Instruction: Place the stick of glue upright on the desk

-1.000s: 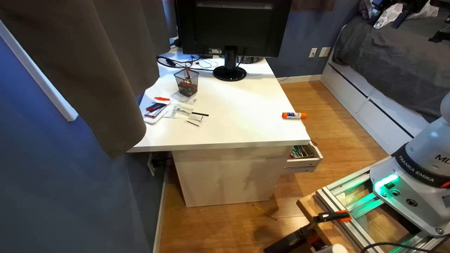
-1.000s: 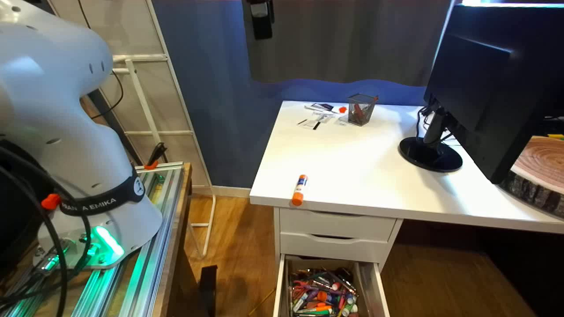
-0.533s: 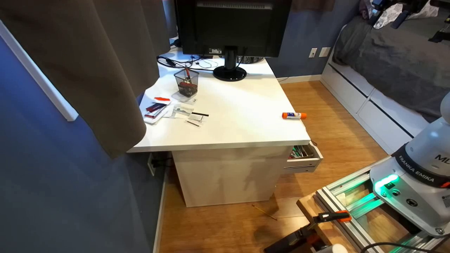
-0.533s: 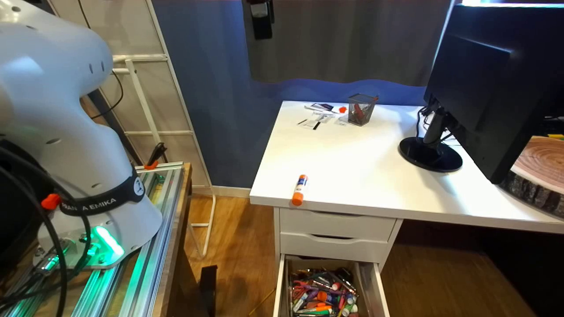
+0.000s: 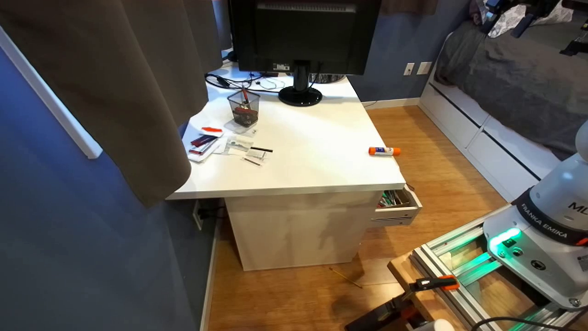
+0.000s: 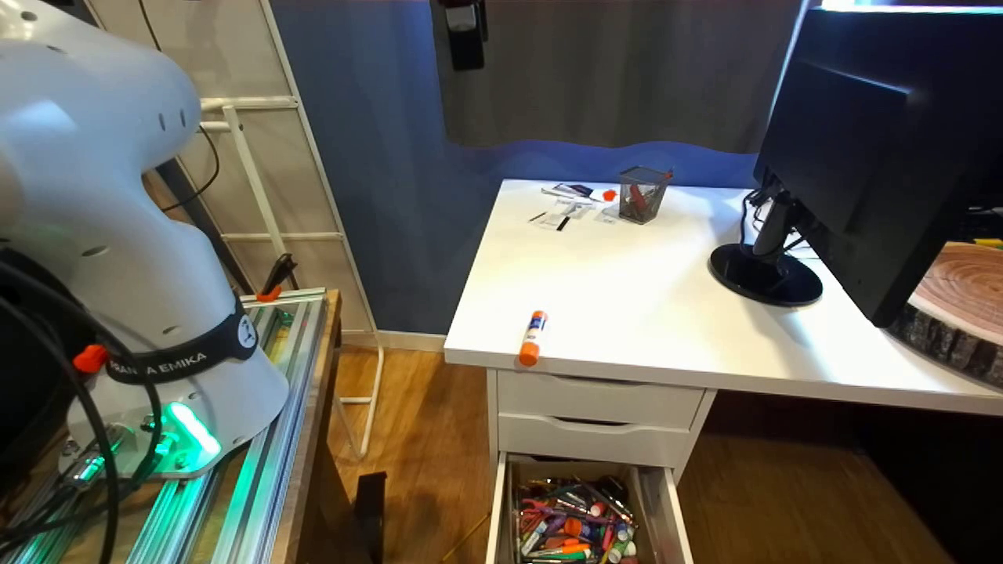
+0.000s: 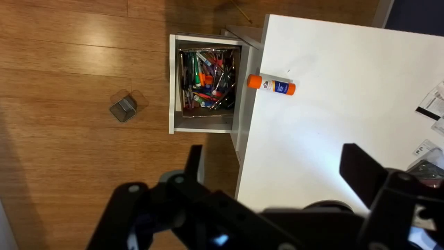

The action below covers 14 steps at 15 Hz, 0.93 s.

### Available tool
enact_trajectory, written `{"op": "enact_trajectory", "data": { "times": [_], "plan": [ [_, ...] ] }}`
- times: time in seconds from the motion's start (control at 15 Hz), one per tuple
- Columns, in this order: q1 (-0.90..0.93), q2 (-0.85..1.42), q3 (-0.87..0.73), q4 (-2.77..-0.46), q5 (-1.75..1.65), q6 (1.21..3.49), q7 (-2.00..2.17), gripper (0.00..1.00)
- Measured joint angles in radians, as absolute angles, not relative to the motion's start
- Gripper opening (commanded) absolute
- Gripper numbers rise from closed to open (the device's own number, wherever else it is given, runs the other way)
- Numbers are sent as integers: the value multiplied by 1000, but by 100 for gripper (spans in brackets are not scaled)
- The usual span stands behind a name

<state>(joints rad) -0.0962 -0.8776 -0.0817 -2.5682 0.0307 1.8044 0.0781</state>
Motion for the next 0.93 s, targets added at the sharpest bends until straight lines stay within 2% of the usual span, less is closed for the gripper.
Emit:
{"op": "enact_trajectory", "data": {
  "times": [0.53, 0.93],
  "plan": [
    [-96, -878, -82, -2568, 31, 1804, 78, 100],
    [26, -863, -94, -2663, 123, 1980, -94, 100]
  ]
}}
